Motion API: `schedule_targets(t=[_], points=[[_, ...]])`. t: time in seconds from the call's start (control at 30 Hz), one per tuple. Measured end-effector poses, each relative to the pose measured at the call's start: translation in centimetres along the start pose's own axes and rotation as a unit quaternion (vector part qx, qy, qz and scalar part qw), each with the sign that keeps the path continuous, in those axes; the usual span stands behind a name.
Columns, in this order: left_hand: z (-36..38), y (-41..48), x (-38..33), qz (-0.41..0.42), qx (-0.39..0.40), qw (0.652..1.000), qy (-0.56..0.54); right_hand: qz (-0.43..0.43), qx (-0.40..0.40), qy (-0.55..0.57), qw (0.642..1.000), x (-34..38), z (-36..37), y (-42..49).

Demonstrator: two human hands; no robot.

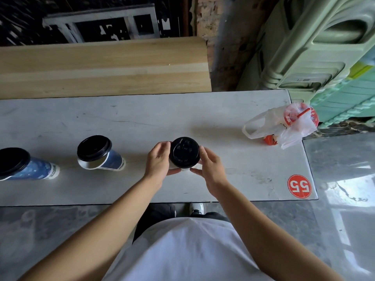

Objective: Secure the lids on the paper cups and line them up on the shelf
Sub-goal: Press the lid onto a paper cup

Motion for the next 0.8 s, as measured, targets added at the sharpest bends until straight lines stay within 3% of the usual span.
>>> schedule_targets(t=[0.2,0.4,0.57,0.67,0.8], points=[[-0.1,0.2,0.1,0.02,0.009,1.0,0.016,-0.064,-0.061,-0.09,0.992,0.4,0.6,-0.3],[0.5,0.0,-1.1,0.05,0.05,0.996,0.052,-0.032,-0.057,-0.042,0.997,0.2,0.7,-0.2],[0.9,0.0,-1.9,0.069,0.096,0.991,0.066,0.036,-0.003,0.039,0.999,-0.2,0.6,-0.1],[0.5,-0.4,-1.9,0.078,0.095,0.99,0.073,0.034,0.047,0.066,0.996,-0.2,0.6,-0.2],[1.2,-0.6,-1.6,0.045,0.155,0.985,0.056,-0.011,0.124,-0.011,0.992,0.0,0.3,-0.5]])
Point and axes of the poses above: each hand's wrist, its own y-axis towards the middle knuckle, its own z-axis out of the palm, x = y × z, the point moved 9 cm from there along y, towards the middle knuckle, and after that the axes turned 6 degrees about z, right-handed, at the moved point
